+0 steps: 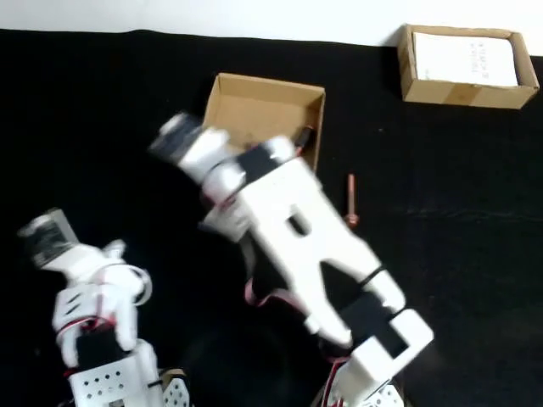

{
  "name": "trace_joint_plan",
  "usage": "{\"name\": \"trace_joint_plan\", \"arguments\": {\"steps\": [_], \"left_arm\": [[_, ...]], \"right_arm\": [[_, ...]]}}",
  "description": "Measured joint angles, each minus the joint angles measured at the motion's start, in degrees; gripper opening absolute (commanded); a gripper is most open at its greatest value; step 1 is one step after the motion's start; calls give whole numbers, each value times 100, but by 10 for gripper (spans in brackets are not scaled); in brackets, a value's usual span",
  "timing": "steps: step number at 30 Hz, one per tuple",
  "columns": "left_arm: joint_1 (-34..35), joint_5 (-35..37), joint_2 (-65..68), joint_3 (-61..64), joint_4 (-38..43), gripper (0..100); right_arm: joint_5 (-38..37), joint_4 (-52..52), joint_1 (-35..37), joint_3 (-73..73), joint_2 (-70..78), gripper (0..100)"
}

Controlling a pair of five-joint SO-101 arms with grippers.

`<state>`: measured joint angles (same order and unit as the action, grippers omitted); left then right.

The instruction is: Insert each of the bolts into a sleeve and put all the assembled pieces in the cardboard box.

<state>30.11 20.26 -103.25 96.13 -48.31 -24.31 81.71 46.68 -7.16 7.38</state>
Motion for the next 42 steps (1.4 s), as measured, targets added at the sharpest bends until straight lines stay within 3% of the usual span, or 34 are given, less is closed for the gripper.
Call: {"name": "trace_joint_plan", "arguments": {"steps": [4,7,25,29,33,37,42], "left_arm": [[1020,0,0,0,-141,9],[1354,9,0,0,-343,9],[1301,9,0,0,-378,9],[1301,9,0,0,-378,9],[1266,9,0,0,-378,9],[1152,9,0,0,-378,9],[1055,9,0,0,-378,9]], "right_arm": [[0,-396,70,0,492,156],[0,-791,53,0,905,156],[18,-2312,35,-26,2505,151],[9,-2365,18,-123,2760,0],[9,-2312,-88,-404,2884,8],[44,-1512,-220,-1187,2945,7],[879,-185,-703,-2629,2295,7]]}}
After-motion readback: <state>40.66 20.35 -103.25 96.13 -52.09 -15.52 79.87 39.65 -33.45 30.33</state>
